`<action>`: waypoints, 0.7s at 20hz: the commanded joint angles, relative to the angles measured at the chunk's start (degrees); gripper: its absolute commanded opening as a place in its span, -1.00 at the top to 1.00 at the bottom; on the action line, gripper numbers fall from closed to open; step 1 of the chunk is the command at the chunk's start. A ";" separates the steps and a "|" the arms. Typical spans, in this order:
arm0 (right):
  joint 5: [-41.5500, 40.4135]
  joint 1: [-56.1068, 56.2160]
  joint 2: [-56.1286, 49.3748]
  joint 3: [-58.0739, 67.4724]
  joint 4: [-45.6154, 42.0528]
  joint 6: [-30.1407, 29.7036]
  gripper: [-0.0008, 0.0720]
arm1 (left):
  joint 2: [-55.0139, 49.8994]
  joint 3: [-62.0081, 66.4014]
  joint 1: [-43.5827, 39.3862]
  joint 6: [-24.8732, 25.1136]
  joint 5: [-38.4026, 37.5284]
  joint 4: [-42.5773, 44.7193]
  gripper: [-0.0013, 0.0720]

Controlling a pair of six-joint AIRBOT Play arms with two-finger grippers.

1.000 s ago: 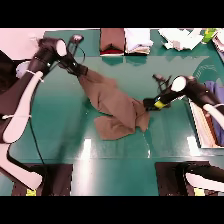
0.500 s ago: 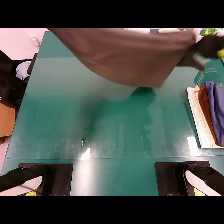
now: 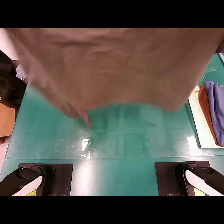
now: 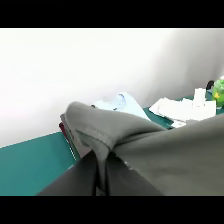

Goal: Fold the shirts.

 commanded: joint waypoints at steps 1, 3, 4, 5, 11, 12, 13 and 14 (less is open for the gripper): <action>1.25 -0.02 -6.69 3.50 0.57 -0.28 0.94 | -2.67 -3.10 0.04 0.92 -1.44 -0.79 0.89; 1.42 -0.02 -10.67 -2.10 0.92 -0.26 0.93 | -7.30 -7.26 0.04 0.92 -4.68 -0.15 0.89; 1.73 -0.02 -13.16 -5.27 2.27 -0.31 0.94 | -10.32 -9.84 0.04 0.90 -6.67 0.57 0.89; 1.95 0.20 -15.91 -8.13 2.73 -0.35 0.93 | -13.35 -12.44 0.04 0.90 -7.65 1.40 0.88; -6.95 4.92 -31.12 -17.92 1.66 -1.55 0.93 | -34.38 -22.67 0.07 0.44 -0.57 11.32 0.88; -7.54 5.44 -33.33 -17.88 1.70 -1.53 0.93 | -37.11 -22.67 0.07 0.42 0.55 11.52 0.88; -7.85 5.68 -35.10 -17.86 1.70 -1.53 0.93 | -39.06 -22.67 0.07 0.39 1.20 11.52 0.88; -7.65 5.92 -36.52 -17.59 2.16 -1.53 0.93 | -40.48 -22.67 0.04 -0.17 1.42 11.47 0.88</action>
